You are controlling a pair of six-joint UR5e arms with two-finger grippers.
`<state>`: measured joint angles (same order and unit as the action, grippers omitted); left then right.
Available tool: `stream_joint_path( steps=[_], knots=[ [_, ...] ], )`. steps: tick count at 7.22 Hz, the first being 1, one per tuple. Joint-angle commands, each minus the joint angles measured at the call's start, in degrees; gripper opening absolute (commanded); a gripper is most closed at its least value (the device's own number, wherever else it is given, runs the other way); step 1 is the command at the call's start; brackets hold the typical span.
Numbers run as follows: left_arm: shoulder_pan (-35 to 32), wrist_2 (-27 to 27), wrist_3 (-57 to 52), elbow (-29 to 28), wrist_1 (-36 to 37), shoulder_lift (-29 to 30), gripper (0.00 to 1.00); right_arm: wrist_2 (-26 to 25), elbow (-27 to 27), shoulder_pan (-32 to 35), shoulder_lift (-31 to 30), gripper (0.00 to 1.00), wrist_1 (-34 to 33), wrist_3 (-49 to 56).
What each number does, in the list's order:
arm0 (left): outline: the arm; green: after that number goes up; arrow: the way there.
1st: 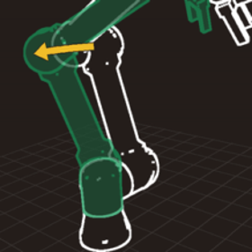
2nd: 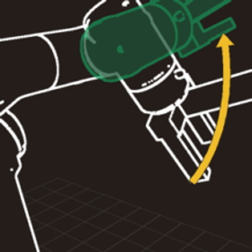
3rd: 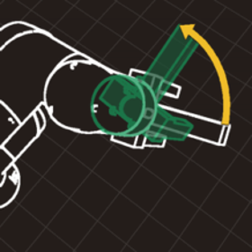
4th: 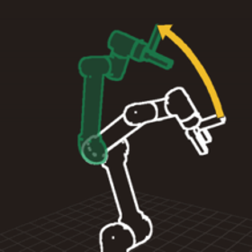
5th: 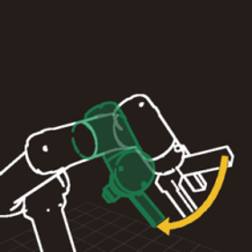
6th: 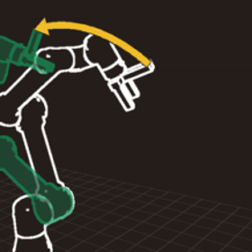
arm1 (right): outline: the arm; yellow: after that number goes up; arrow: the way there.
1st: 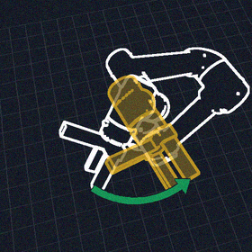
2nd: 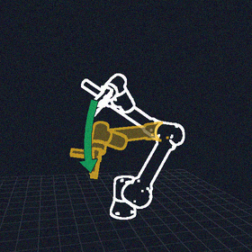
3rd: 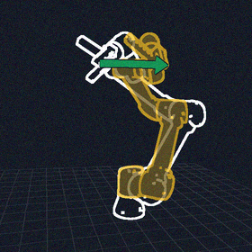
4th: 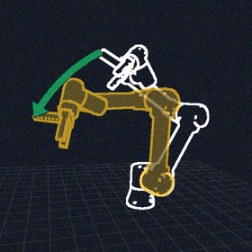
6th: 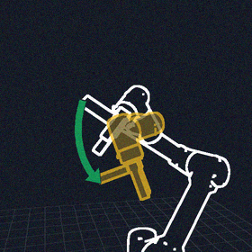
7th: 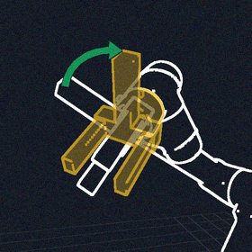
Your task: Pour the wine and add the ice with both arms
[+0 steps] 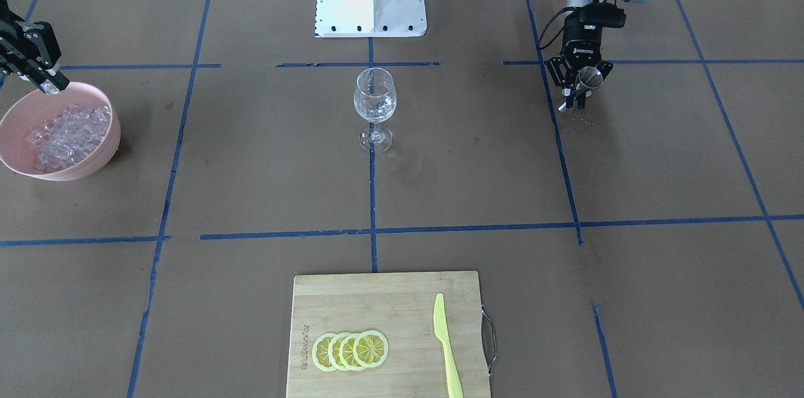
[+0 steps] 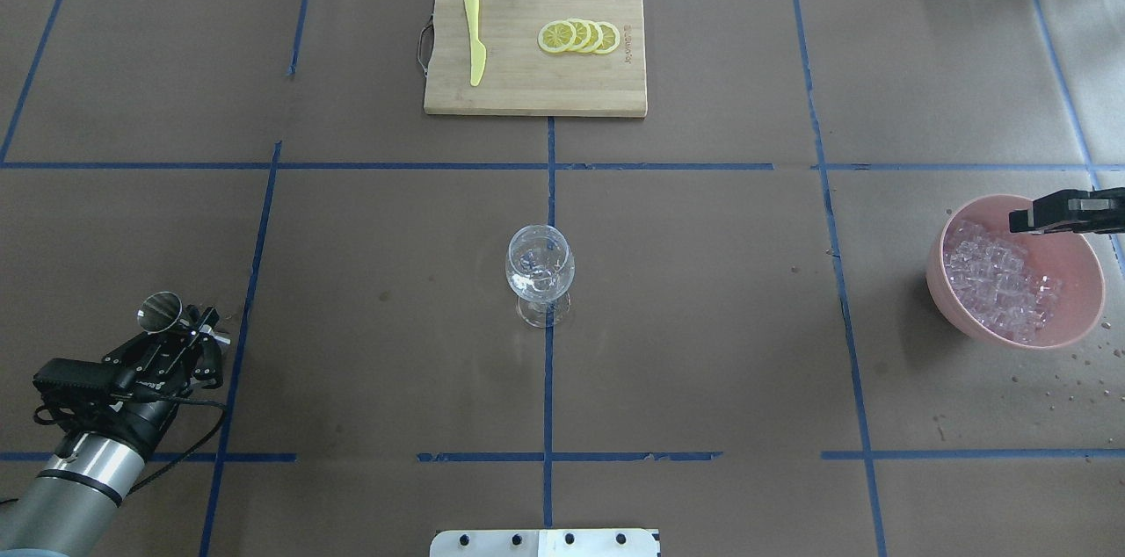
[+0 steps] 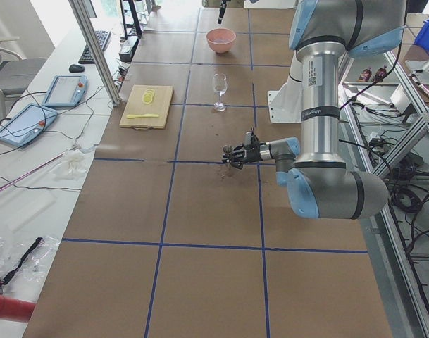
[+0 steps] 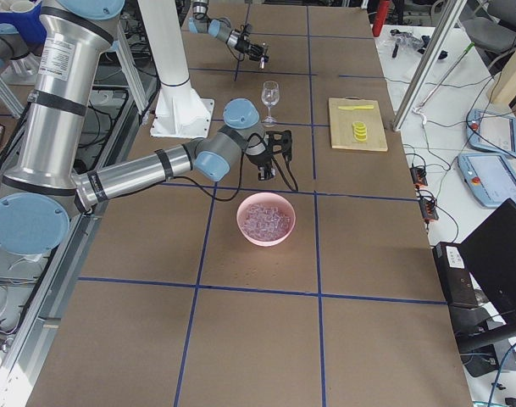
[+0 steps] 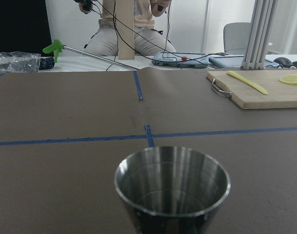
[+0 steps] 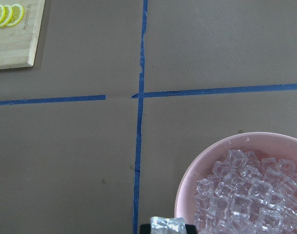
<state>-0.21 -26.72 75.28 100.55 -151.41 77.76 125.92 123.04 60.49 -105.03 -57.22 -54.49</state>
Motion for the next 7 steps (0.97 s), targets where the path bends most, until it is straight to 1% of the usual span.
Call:
stream_joint_path(
  steps=[1, 3, 5, 6, 7],
  knots=[
    [-0.1, -0.1, 0.1, -0.1, 0.1, 0.1, 0.00, 0.0, 0.0, 0.1, -0.1, 0.00, 0.0, 0.0],
    [-0.1, -0.3, 0.0, -0.4, 0.1, 0.1, 0.00, 0.0, 0.1, 0.3, 0.0, 0.00, 0.1, 0.0],
    [-0.1, -0.4, 0.0, -0.4, 0.1, 0.5, 0.00, -0.1, 1.4, 0.3, 0.6, 0.00, 0.4, -0.6],
    [-0.1, -0.4, 0.0, -0.4, 0.1, 0.6, 0.02, 0.9, 1.9, 0.3, 2.6, 0.00, 0.4, -2.5],
    [-0.1, -0.4, 0.0, -0.4, 0.1, 0.8, 0.02, 3.3, 1.7, 0.2, 6.5, 0.00, 0.3, -7.7]
  ],
)
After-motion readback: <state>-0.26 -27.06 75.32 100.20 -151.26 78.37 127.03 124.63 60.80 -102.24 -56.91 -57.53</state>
